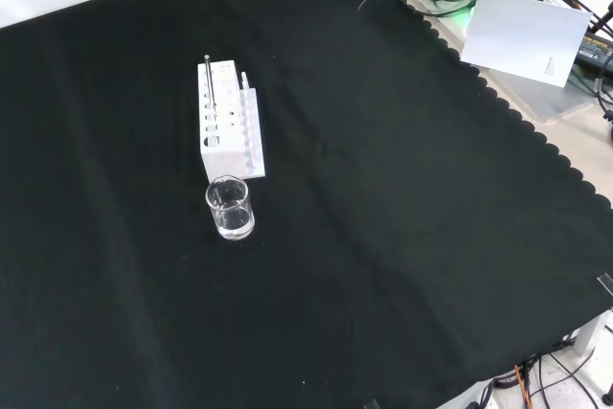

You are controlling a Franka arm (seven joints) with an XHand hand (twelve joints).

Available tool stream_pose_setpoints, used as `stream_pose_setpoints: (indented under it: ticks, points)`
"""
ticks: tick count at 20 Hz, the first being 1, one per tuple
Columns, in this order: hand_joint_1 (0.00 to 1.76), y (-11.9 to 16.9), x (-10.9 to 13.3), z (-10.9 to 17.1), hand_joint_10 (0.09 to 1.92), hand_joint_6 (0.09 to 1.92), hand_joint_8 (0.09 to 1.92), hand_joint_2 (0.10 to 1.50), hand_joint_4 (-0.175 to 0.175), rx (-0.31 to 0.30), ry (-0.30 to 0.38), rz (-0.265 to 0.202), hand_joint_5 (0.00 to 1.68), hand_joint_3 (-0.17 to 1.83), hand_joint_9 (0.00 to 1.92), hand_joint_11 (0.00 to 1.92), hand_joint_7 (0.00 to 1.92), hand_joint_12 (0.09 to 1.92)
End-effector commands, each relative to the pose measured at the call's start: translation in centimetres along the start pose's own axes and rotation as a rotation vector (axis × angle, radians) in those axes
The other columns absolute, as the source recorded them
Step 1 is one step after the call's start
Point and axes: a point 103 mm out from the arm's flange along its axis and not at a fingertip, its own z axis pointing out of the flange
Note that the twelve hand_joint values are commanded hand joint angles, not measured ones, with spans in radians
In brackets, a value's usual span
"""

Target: Take the glass rod from the white test tube rack.

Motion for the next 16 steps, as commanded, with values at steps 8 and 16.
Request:
stream_pose_setpoints:
  ticks: [8, 16]
  points:
    - [0.57, 0.7, -0.2, 0.9, 0.76, 0.09, 0.51, 0.89, -0.129, 0.002, -0.016, 0.011, 0.00, 0.50, 0.00, 0.00, 0.00, 1.15]
    - [0.56, 2.3, -0.6, 1.6, 0.87, 0.09, 0.68, 0.91, -0.131, 0.007, -0.023, -0.006, 0.03, 0.46, 0.07, 0.00, 0.00, 1.23]
